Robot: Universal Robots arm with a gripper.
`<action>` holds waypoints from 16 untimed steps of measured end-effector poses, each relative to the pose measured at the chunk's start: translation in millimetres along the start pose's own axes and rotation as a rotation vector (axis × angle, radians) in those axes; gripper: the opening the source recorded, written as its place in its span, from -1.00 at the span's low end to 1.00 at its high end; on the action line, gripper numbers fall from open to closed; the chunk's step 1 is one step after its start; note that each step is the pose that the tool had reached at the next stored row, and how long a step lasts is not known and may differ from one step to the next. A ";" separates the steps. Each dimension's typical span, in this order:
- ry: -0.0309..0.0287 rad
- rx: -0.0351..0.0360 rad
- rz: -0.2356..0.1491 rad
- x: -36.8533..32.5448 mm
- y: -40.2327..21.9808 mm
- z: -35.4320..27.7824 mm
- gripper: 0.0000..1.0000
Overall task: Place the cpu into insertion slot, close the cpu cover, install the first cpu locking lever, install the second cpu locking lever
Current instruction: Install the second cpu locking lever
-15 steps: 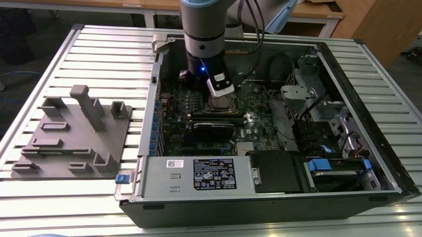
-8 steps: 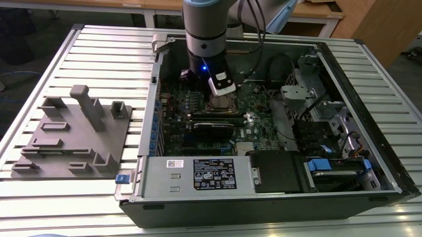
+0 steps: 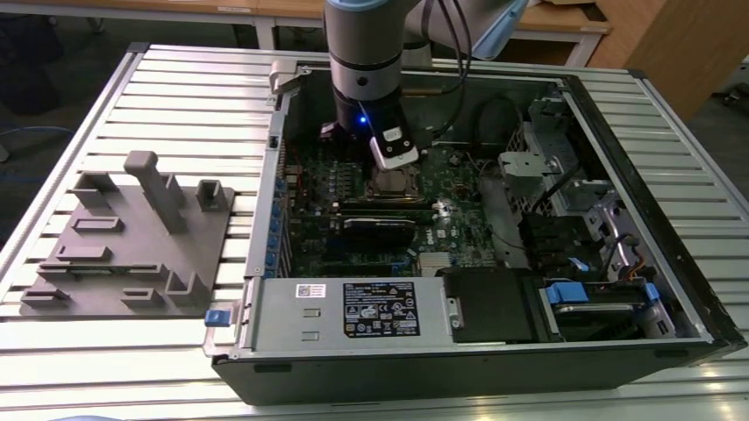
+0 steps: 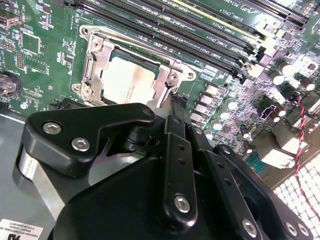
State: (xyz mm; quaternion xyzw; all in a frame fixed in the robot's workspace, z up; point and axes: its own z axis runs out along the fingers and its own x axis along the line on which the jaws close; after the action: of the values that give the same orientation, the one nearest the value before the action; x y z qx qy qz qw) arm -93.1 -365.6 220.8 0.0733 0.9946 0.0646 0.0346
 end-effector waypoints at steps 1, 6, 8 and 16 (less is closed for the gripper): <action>0.0000 0.0000 0.000 0.0 0.0 0.0 -0.80; -0.0002 0.0019 0.000 -0.7 0.5 0.1 -0.80; -0.0004 0.0031 0.000 -4.1 1.2 0.4 -0.80; -0.0029 0.0224 0.003 -21.6 5.2 2.5 -0.80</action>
State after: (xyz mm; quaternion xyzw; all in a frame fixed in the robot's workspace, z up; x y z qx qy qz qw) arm -70.9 -363.4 220.3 0.0752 0.9951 0.0534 0.0351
